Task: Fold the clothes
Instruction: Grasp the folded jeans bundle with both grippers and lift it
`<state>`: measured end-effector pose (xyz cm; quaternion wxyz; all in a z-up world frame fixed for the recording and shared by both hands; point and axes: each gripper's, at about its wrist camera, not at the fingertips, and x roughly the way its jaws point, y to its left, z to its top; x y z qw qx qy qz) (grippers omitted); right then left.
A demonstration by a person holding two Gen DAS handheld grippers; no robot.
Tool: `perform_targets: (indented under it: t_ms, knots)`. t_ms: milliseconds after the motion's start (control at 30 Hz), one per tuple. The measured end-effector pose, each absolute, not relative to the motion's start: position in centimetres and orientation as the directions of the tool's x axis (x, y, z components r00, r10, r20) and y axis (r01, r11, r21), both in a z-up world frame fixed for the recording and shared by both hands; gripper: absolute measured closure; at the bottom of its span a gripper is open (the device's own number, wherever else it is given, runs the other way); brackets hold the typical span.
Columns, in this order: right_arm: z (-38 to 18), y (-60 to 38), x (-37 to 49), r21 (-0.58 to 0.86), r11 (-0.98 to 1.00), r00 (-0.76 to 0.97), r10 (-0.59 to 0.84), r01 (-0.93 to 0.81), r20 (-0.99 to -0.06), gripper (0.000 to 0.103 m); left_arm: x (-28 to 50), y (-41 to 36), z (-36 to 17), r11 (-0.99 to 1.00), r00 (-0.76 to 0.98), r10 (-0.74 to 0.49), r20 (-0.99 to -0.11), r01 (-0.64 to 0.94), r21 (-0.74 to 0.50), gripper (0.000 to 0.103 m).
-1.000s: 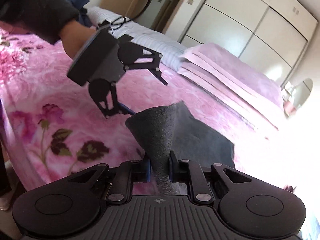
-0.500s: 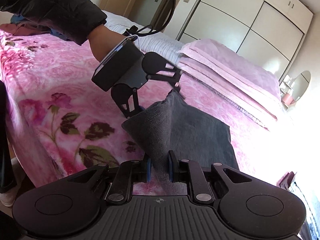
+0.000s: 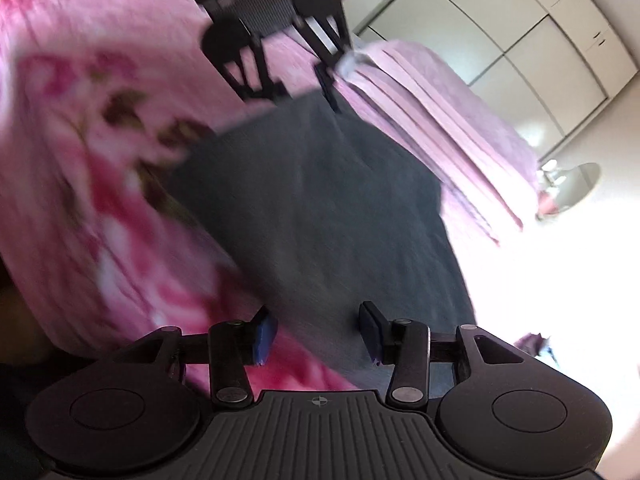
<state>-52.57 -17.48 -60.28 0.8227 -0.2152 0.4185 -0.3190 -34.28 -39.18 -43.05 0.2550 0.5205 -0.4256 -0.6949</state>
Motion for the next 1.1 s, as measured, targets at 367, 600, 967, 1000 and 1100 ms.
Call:
perform_targets:
  t_ms: [367, 600, 967, 1000, 1100]
  knots:
    - [-59.4, -20.5, -52.6, -0.72, 0.659, 0.558, -0.689, 0.218, -0.462, 0.085, -33.1, -36.9, -42.4, -0.55, -0.223, -0.823, -0.523, 0.079, 0.832, 0.077]
    - [-58.3, -20.8, -52.4, -0.698, 0.684, 0.498, -0.691, 0.214, -0.524, 0.071, -35.3, -37.6, -41.3, -0.592, -0.196, -0.802, -0.564, 0.132, 0.795, 0.077]
    - [-61.5, -13.1, -46.6, -0.837, 0.532, 0.493, -0.766, 0.125, -0.413, 0.039, -36.1, -38.5, -39.8, -0.647, -0.204, -0.76, -0.617, 0.145, 0.748, 0.077]
    - [-61.7, -13.5, -45.8, -0.842, 0.526, 0.478, -0.773, 0.117, -0.417, 0.04, -36.1, -38.5, -40.0, -0.644, -0.207, -0.762, -0.613, 0.146, 0.751, 0.077]
    - [-60.3, -14.4, -45.8, -0.821, 0.555, 0.477, -0.762, 0.133, -0.438, 0.07, -36.0, -37.9, -41.4, -0.602, -0.217, -0.793, -0.57, 0.13, 0.788, 0.068]
